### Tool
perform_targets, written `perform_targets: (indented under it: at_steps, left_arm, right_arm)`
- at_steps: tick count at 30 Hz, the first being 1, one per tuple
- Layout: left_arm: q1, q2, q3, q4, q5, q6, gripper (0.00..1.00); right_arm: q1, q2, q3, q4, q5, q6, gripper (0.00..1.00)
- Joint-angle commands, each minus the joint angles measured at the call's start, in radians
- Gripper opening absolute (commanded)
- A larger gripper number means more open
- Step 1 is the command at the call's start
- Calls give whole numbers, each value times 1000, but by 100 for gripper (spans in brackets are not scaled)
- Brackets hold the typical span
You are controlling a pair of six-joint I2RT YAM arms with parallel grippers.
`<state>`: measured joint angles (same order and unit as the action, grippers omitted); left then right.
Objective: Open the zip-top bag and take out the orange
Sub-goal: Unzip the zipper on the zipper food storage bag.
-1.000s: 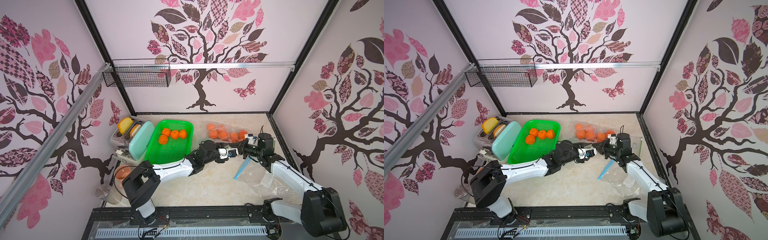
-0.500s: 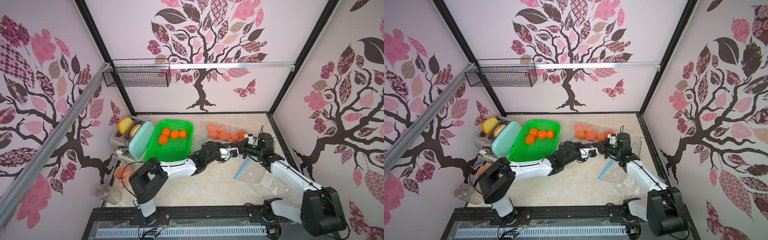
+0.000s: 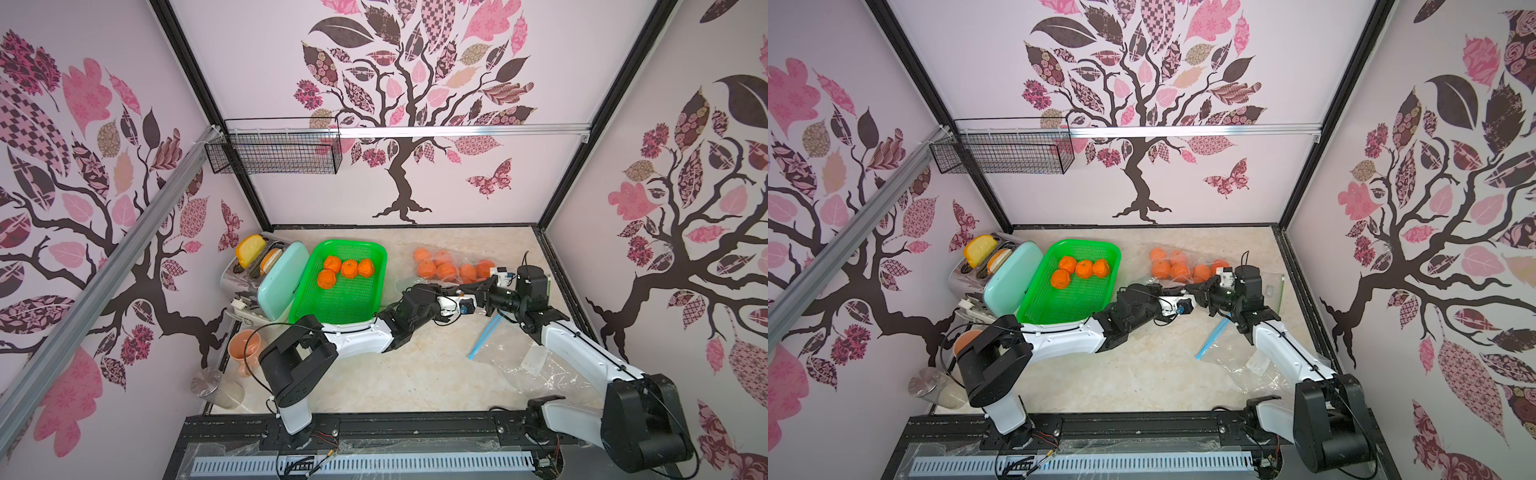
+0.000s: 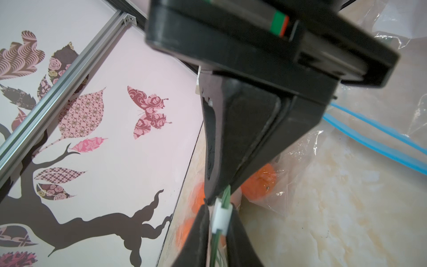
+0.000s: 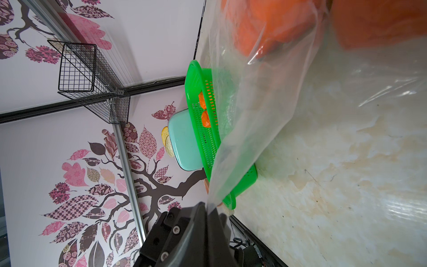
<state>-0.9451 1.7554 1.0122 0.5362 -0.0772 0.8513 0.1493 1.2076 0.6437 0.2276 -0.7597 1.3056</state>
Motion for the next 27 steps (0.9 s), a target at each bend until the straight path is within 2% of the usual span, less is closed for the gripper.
perform_targets:
  at_steps: [1,6,14,17,20,27]
  left_arm:
    - [0,-28,-5,-2,29,-31,23]
    - [-3,-49,-6,-19,59,-44,23]
    - [-4,-62,-24,-22,64,-42,11]
    - [-7,-72,-29,-23,60,-42,1]
    - [-9,-85,-29,-33,53,-43,0]
    - [-9,-65,-36,-19,-67,-18,0]
  right_arm:
    - [4,15,17,3,-21,-5,0]
    - [3,17,19,3,-20,-7,0]
    - [-1,21,21,3,-20,-11,0]
    - [-5,22,18,3,-20,-11,0]
    - [-11,19,18,6,-22,-4,0]
    - [-37,-21,5,43,-35,45,0]
